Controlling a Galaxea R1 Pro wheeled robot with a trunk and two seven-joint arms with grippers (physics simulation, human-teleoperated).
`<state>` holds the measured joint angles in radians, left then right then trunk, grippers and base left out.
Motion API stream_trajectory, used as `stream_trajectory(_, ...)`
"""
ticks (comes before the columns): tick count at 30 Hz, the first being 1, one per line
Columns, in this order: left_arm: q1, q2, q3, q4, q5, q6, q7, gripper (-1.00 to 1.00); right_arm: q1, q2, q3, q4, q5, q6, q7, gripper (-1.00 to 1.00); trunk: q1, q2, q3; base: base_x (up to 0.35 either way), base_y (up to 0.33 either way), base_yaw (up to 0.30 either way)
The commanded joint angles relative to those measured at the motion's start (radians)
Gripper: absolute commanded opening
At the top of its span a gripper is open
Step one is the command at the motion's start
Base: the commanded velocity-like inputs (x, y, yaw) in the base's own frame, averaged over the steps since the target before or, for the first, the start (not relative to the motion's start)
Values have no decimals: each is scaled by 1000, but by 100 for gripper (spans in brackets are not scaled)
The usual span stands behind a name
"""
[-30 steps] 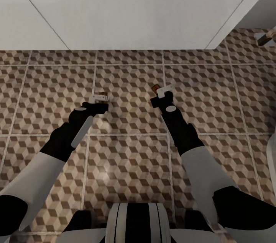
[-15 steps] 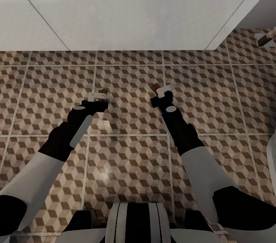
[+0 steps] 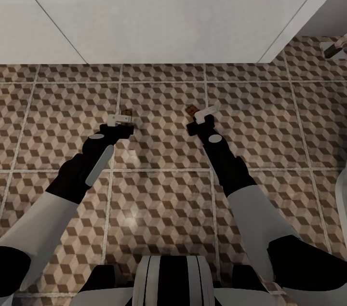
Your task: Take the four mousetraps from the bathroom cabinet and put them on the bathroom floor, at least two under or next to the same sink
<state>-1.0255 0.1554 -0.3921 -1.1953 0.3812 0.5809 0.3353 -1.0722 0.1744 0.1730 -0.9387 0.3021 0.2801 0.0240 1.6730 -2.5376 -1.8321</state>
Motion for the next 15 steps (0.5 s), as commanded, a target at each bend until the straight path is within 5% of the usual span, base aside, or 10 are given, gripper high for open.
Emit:
stream_trajectory(1,-1,2,-4,0,8,2,13,-100,0,0,0,-2,11,6,18,-100,0,0,-1,0,0,0)
stream_trajectory(15,1,3,-4,1,8,2,11,-100,0,0,0,15,12,-22,49,-100,0,0,-1,107,0,0)
